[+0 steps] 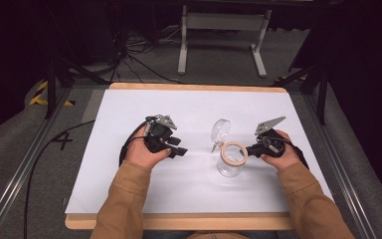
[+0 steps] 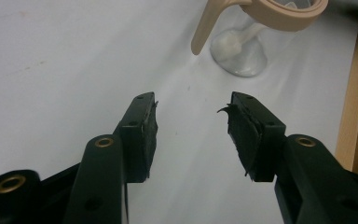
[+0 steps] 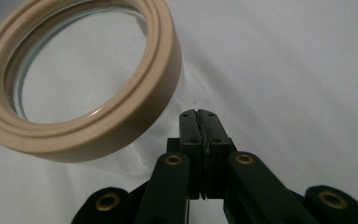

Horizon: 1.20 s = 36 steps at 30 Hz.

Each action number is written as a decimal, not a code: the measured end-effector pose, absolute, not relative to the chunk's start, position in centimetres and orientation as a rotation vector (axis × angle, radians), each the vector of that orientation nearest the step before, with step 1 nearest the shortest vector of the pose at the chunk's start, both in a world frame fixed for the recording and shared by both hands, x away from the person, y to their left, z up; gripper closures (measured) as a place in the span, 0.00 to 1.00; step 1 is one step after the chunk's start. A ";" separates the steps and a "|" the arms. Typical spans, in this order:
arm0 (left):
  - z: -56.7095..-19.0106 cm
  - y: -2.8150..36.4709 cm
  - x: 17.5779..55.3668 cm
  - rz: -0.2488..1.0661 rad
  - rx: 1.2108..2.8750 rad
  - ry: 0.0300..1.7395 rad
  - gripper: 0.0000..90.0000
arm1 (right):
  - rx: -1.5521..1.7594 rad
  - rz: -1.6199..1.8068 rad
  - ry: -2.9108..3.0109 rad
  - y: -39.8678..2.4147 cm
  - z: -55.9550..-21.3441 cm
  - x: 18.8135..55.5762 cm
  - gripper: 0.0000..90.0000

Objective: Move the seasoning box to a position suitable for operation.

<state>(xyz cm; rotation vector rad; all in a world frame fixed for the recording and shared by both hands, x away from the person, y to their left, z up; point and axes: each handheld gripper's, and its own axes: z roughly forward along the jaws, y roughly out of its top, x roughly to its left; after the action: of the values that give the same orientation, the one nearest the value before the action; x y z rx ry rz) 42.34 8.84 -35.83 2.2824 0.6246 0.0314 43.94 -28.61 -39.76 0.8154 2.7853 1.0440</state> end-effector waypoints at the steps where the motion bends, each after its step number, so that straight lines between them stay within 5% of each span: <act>1: -35.8 8.9 42.3 0.028 2.282 0.625 0.58 | 0.815 1.044 2.785 -28.6 -39.8 43.9 0.99; 36: -35.7 7.2 43.6 -0.021 2.270 0.590 0.61 | 0.669 0.977 2.930 -26.7 -39.7 39.8 0.99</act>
<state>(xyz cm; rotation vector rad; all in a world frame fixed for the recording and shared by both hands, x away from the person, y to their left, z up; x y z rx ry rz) 43.64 7.25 -35.71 2.2698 0.5897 -0.0213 39.84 -26.71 -39.69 0.6689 2.9301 0.9768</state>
